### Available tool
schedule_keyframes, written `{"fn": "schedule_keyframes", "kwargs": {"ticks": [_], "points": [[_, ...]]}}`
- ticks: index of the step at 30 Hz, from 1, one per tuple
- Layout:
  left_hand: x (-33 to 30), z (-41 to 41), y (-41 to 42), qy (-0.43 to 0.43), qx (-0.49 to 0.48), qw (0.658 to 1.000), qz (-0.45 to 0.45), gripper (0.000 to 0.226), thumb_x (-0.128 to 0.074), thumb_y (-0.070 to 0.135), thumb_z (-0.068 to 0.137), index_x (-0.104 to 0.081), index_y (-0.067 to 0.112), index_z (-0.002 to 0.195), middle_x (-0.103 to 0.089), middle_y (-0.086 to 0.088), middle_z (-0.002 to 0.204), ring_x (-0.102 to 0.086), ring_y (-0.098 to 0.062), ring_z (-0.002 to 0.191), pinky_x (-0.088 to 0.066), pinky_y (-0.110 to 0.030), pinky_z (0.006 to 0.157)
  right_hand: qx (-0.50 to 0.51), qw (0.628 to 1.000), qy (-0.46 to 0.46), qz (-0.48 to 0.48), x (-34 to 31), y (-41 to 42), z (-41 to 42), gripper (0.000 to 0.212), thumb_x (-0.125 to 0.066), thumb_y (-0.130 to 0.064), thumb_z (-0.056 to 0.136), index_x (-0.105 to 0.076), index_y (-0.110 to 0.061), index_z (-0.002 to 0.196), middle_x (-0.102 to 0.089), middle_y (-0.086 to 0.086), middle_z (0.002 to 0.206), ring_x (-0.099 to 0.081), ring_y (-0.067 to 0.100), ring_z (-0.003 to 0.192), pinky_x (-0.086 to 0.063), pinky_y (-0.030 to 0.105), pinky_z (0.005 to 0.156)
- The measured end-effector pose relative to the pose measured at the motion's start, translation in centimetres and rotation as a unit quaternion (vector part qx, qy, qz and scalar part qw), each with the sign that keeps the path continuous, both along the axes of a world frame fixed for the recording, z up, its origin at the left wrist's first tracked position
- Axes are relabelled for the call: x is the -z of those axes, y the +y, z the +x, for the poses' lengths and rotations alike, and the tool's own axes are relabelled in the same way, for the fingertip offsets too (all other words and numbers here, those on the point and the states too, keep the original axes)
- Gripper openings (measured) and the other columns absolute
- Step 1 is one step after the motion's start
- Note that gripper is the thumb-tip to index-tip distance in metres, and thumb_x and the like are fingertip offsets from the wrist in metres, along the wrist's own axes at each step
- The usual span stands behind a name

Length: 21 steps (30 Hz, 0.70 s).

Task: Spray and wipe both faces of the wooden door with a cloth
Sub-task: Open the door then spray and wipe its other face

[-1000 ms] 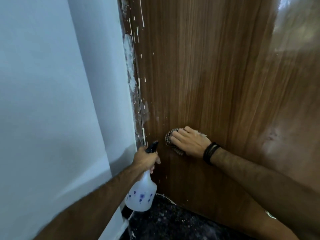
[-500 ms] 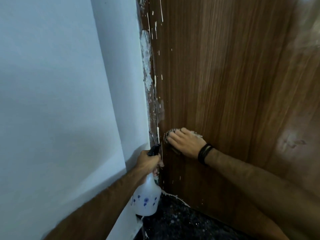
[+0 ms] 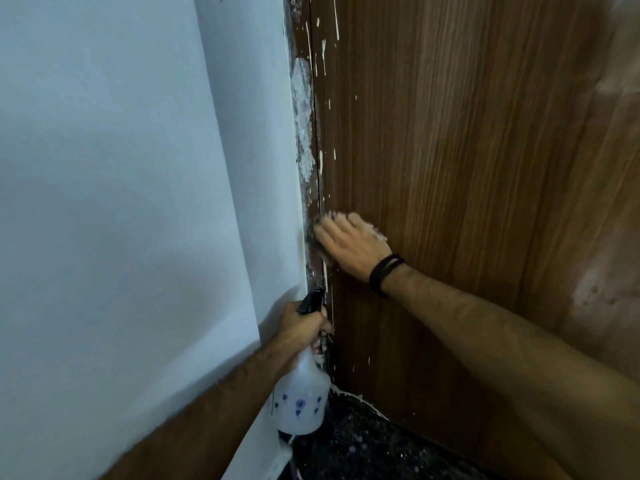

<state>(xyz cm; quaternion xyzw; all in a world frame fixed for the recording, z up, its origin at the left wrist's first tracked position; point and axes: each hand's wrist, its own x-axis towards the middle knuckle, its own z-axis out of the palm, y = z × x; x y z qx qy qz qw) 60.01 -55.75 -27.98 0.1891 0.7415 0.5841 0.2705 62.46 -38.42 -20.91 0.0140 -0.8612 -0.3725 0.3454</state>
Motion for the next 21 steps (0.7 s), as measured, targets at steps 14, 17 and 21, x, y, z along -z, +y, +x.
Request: {"fn": "schedule_keyframes", "kwargs": {"ticks": [14, 17, 21], "points": [[8.0, 1.4, -0.1, -0.035, 0.007, 0.999, -0.026, 0.019, -0.066, -0.009, 0.085, -0.062, 0.004, 0.098, -0.059, -0.012, 0.076, -0.049, -0.017, 0.048, -0.043, -0.029, 0.043, -0.001, 0.993, 0.112, -0.042, -0.9, 0.8, 3.3, 0.038, -0.040, -0.024, 0.092, -0.058, -0.010, 0.123, -0.060, 0.011, 0.115, -0.058, 0.028, 0.097, -0.042, 0.040, 0.081], [7.7, 1.2, 1.1, -0.054, -0.009, 0.998, -0.010, 0.019, -0.065, -0.007, 0.089, -0.062, 0.009, 0.099, -0.060, -0.007, 0.072, -0.049, -0.014, 0.048, -0.044, -0.028, 0.045, 0.006, 0.983, 0.175, -0.056, -5.8, 0.1, 0.2, 0.033, -0.049, -0.009, 0.088, -0.057, -0.010, 0.120, -0.060, 0.010, 0.113, -0.056, 0.028, 0.095, -0.036, 0.040, 0.079], [5.0, -0.3, 2.5, -0.044, -0.030, 0.998, 0.030, 0.019, -0.065, -0.005, 0.089, -0.060, 0.013, 0.095, -0.059, -0.005, 0.069, -0.047, -0.013, 0.045, -0.043, -0.024, 0.040, -0.007, 0.996, 0.085, -0.009, -4.3, 0.2, -0.9, 0.036, -0.049, -0.008, 0.085, -0.055, -0.010, 0.120, -0.058, 0.010, 0.114, -0.055, 0.027, 0.097, -0.041, 0.039, 0.080]]}}
